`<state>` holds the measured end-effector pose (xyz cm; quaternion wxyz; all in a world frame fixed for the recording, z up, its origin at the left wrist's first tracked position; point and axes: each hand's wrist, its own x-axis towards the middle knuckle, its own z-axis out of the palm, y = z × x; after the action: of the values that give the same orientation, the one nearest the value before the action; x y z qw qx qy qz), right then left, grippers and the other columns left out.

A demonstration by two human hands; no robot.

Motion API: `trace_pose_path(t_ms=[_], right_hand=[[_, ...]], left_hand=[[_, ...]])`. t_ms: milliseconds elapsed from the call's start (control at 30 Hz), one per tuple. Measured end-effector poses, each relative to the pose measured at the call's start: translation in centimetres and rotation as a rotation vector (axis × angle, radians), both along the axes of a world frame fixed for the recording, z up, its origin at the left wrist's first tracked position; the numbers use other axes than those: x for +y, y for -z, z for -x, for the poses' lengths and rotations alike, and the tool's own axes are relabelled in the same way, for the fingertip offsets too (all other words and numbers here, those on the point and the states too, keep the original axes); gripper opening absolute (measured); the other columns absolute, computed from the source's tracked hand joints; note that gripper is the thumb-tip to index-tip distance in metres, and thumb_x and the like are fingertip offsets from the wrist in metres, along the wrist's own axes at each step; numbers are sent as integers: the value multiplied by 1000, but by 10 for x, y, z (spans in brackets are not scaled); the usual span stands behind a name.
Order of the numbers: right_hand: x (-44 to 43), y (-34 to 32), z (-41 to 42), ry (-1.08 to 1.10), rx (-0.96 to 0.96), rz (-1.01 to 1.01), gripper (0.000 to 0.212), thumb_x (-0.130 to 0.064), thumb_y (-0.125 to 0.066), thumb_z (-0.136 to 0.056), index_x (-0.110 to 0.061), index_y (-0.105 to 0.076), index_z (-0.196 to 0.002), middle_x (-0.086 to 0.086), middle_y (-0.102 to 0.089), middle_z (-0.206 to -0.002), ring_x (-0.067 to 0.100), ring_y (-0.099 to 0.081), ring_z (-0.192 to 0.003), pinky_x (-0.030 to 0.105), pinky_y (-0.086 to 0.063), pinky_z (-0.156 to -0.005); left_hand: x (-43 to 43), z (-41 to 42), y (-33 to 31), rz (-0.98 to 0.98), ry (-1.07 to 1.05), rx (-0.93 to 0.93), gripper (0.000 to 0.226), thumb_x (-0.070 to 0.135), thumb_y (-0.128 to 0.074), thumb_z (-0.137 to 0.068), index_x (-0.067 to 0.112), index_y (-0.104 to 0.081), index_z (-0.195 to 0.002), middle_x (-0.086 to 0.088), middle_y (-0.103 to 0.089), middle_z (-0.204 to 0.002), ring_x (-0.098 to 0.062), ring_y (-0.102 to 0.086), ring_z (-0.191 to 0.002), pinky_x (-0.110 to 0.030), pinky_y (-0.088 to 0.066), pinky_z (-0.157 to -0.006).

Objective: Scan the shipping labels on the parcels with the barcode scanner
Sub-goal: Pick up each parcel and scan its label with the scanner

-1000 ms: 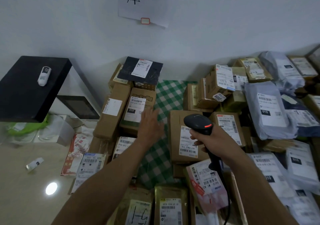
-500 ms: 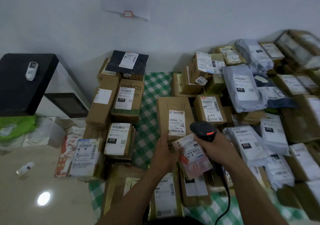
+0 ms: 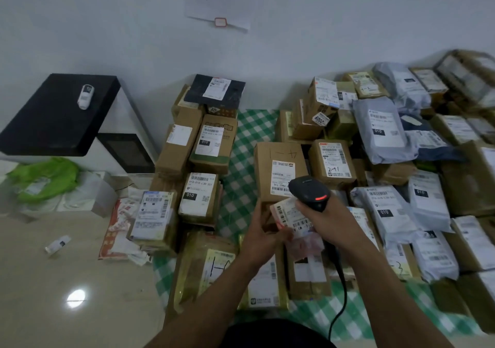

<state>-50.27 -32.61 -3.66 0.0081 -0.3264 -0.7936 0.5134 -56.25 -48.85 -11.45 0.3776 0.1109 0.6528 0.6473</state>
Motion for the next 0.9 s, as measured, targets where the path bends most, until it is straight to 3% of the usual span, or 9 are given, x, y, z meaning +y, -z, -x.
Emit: trace_pose_path(t_ms=[100,233,333,433,533,633,700,767,900], right_hand=[[-7,-6,5,-11,29,-33,23,-39,-78,-90,-36,-68,-111,-10,-77,-98,12,-74,-96,44,-62,-84],[-15,-15,7,-11,64,18,29,-45,-79,-86,-42,-67,-112,-13,-78,-100,8,-75,-95,46,-63,-85],[-17,-23,6,-11,125,40,38,-47,-80,-85,-40,-68,-120,-16,-77,-105,5,-72,-100,35,-59,-86],[-17,-33,6,-29,164,96,30,-39,-79,-90,-40,-68,-118,-18,-77,-102,-2,-71,-96,29,-57,-81],[-20,-38,5,-23,147,171,30,-33,-77,-93,-33,-68,-121,-15,-75,-91,-2,-70,-79,23,-56,-67],[-21,-40,2,-63,59,117,32,-37,-76,-93,-32,-68,-123,-12,-77,-93,2,-71,-81,23,-51,-70],[-24,-43,1,-89,-3,148,29,-38,-76,-92,-31,-70,-119,-10,-79,-90,5,-74,-76,27,-53,-70],[-29,-46,1,-131,-37,155,24,-38,-75,-93,-33,-70,-116,-12,-80,-89,8,-76,-76,26,-54,-69],[-32,-49,2,-138,-41,161,20,-38,-75,-94,-33,-68,-112,-9,-80,-84,10,-75,-71,29,-56,-69]], left_hand=[[-6,-5,-5,-41,-14,32,65,6,-78,-88,42,-57,-138,8,-73,-124,-12,-68,-113,-37,-60,-92],[-13,-5,-14,-74,38,33,90,0,-79,-87,61,-36,-138,18,-70,-120,1,-67,-112,-23,-58,-84],[-22,2,-19,-57,93,51,103,-4,-76,-87,52,-18,-152,25,-58,-127,10,-62,-111,-14,-55,-79],[-31,11,-12,-23,51,66,116,11,-87,-80,56,-12,-156,17,-54,-137,-1,-59,-120,-24,-59,-83],[-33,18,-11,2,-65,77,119,29,-94,-73,62,-14,-155,17,-53,-143,-8,-60,-125,-41,-60,-94],[-31,32,-10,18,-182,138,117,21,-90,-76,57,-13,-157,22,-55,-135,-8,-60,-124,-47,-61,-93],[-27,45,-12,47,-237,159,120,32,-93,-68,59,-16,-156,11,-58,-140,-16,-61,-127,-50,-61,-91],[-25,56,-14,105,-278,171,125,44,-91,-57,62,-14,-154,4,-55,-146,-21,-59,-129,-51,-61,-91],[-23,73,-18,177,-282,268,122,26,-90,-72,54,-9,-159,8,-53,-144,-16,-56,-129,-35,-56,-94]])
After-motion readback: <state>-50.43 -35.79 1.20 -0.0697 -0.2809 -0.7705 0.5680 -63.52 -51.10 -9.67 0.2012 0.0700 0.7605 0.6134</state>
